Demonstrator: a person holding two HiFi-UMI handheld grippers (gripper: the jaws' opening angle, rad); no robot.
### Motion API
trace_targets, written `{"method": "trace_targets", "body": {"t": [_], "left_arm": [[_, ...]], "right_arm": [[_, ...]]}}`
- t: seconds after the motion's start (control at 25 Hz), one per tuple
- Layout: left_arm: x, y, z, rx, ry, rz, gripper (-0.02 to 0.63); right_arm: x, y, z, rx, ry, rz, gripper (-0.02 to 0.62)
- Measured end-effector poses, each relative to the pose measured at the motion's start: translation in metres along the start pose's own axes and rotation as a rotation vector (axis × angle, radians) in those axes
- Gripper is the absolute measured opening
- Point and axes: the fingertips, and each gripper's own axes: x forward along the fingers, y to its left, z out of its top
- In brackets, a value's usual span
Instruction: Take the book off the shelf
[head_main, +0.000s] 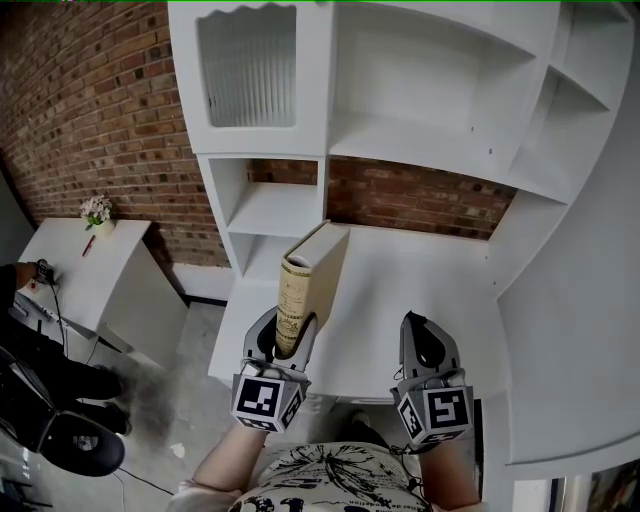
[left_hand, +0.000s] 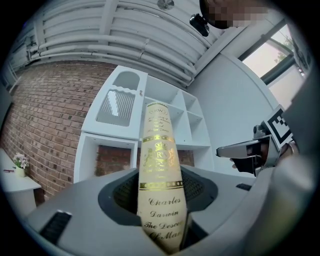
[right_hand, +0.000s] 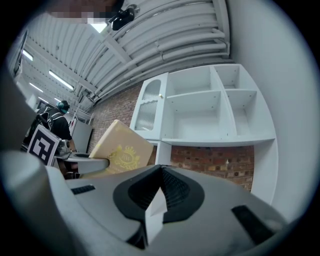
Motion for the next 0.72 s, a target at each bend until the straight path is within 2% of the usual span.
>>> {"method": "trace_targets", "body": {"t": [0.44,0.72], "left_arm": [[0.006,0.013,-0.001,-0.012,0.000,0.006,0.196],[0.015,0.011,-0.003,-0.013,-0.002,0.007,0.196]], "right_arm": [[0.014,0.006,-0.006,0.006,0.021,0.015,0.005],[0.018,-0.005,-0.010,0.015,0.026,0.011,0.005]]}}
